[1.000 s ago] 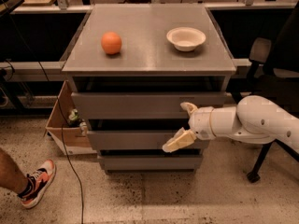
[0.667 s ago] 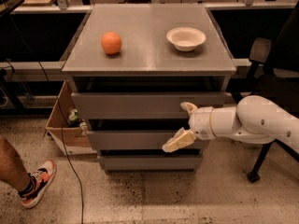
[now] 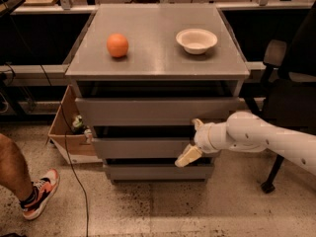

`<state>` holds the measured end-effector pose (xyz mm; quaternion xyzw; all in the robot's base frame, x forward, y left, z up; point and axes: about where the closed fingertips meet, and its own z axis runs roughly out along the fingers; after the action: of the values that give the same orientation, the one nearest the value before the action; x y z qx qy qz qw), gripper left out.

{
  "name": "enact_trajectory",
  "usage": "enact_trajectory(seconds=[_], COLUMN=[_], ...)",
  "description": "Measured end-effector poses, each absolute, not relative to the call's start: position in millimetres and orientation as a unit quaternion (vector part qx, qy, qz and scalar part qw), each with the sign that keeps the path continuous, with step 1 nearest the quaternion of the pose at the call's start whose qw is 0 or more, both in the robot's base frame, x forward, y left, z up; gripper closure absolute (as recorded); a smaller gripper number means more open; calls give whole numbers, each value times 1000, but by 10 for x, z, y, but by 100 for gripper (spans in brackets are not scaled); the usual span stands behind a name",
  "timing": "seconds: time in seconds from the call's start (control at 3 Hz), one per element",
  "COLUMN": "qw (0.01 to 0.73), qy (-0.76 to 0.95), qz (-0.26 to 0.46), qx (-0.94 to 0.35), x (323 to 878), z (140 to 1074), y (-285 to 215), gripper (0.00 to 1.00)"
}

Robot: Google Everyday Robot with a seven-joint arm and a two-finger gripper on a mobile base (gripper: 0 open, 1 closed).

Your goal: Open bottom drawer

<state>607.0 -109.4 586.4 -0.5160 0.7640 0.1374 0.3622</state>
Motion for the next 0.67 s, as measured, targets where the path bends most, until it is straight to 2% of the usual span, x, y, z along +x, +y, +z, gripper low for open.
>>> enact_trajectory(seconds=[0.67], qw=[354], qy=[767], qz=[117], qx=[-522], x=[6149], z=[5747], y=[-1197], gripper=[0])
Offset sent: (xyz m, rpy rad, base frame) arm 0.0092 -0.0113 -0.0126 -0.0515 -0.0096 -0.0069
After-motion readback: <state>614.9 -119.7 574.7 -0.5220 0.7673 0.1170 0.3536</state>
